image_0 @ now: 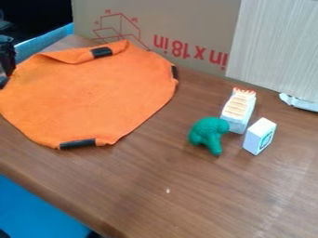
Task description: Fold the cloth from bottom left to top right
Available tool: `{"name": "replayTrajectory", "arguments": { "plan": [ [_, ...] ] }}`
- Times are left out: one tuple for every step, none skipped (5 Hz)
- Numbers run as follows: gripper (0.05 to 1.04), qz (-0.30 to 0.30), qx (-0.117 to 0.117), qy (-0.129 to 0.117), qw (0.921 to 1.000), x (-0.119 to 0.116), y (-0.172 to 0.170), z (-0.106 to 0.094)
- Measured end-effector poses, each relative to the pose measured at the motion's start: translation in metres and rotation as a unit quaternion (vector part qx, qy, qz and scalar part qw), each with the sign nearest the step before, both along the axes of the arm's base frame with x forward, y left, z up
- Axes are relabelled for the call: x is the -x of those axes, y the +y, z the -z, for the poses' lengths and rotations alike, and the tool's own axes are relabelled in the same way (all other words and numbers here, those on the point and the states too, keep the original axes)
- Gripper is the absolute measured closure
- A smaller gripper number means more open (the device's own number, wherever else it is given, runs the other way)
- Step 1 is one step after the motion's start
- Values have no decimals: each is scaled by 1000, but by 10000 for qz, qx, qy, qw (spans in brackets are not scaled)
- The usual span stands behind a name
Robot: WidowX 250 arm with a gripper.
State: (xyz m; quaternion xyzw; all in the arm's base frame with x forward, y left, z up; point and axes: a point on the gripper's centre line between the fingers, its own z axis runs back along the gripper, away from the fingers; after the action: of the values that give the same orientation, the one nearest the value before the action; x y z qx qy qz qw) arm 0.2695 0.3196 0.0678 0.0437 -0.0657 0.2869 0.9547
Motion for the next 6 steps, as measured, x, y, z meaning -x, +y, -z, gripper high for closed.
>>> {"name": "replayTrajectory", "arguments": {
  "plan": [
    [83, -182, -130, 74, 9997, 3, 2, 6],
    [84, -267, -171, 114, 9994, 6, 1, 14],
    [142, -291, -202, 199, 9992, 6, -6, 23],
    [423, -300, -318, 233, 9988, 6, -11, 27],
    [714, -173, -400, 115, 9990, 6, -18, 25],
    [912, 129, -432, -15, 9990, 10, -29, 18]
  ]
}}
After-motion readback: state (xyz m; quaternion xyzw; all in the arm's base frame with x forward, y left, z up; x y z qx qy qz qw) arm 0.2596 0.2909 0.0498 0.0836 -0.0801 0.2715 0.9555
